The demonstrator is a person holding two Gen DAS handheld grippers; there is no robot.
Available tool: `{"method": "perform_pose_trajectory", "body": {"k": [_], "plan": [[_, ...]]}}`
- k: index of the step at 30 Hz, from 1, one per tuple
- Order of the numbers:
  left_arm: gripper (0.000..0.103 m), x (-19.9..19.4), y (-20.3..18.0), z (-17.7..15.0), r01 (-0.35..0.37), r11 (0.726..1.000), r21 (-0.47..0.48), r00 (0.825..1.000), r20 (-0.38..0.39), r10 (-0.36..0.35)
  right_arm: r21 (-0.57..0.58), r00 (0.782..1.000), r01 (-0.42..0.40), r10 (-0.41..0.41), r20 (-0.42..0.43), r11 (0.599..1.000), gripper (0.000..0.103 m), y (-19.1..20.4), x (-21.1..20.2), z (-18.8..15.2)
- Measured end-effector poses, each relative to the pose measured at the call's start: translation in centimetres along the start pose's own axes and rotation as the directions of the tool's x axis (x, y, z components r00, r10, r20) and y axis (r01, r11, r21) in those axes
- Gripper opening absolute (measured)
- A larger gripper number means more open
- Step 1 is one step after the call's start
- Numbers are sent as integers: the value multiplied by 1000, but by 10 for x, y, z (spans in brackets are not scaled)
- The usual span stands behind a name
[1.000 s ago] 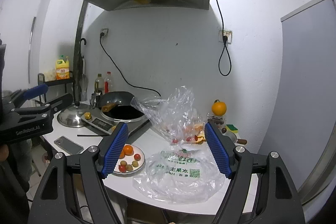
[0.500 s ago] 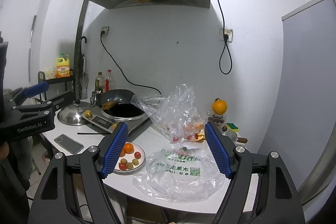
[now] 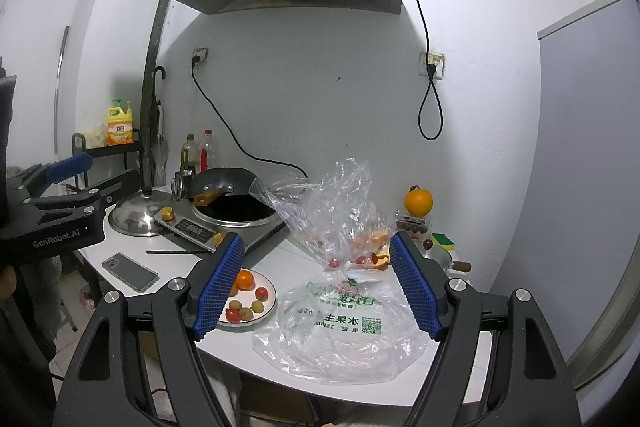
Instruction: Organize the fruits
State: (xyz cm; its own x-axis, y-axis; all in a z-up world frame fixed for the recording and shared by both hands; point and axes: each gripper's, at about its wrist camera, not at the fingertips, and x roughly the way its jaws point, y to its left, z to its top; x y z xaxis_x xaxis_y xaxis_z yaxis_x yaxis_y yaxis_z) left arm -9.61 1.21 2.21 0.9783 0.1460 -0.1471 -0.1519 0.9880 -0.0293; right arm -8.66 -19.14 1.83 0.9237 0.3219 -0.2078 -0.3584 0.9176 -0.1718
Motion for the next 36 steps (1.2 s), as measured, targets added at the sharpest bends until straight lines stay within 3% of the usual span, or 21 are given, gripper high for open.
{"method": "perform_pose_trajectory", "body": {"k": [36], "plan": [[96,2,-5,-4,18,999,30,1000,7,-18,1,1000,-2,2,-4,1000,78,-1,1,1]]}}
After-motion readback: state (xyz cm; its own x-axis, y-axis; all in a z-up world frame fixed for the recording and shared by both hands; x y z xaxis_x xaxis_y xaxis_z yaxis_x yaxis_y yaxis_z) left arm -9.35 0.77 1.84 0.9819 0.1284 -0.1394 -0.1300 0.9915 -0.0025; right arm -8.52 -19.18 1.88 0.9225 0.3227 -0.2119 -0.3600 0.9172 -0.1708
